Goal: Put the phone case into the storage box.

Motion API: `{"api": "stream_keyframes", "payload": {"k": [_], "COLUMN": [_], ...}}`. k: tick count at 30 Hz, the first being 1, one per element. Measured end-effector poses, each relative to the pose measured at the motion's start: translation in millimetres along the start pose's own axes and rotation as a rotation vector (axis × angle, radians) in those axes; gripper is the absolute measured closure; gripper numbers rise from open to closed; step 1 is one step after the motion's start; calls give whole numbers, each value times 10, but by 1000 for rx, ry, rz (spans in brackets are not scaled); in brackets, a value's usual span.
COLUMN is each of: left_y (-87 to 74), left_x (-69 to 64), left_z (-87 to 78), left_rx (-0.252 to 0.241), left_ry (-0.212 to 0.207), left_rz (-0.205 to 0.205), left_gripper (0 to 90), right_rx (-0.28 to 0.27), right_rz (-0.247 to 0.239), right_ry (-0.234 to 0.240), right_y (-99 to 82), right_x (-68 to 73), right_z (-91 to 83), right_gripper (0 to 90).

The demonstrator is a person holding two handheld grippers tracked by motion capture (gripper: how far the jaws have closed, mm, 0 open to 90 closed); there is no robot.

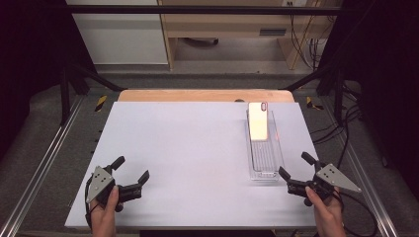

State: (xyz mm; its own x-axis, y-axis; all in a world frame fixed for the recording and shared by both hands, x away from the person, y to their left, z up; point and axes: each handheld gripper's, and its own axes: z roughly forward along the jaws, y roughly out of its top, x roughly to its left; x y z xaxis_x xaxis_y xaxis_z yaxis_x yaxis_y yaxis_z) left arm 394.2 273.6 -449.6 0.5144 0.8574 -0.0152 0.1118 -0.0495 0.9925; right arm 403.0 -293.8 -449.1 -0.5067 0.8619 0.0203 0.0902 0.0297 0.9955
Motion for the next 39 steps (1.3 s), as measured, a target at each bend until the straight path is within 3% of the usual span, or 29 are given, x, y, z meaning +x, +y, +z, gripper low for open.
{"api": "stream_keyframes", "payload": {"k": [13,28,34,39], "left_y": [-1,17,29,30], "left_x": [-7,48,82,30], "left_z": [9,-27,-55,-37], "left_rx": [0,-12,-28,-23], "left_ry": [-6,4,17,21], "left_rz": [5,17,27,52], "left_gripper": [7,7,11,13], "right_rx": [-1,12,24,45], "right_rz": [-40,-145,-145,-130], "right_ry": [51,120,144,185], "right_y": [-13,31,54,87], "right_x": [54,161,143,154], "right_z": [80,281,334,374], "right_gripper": [31,36,42,42]}}
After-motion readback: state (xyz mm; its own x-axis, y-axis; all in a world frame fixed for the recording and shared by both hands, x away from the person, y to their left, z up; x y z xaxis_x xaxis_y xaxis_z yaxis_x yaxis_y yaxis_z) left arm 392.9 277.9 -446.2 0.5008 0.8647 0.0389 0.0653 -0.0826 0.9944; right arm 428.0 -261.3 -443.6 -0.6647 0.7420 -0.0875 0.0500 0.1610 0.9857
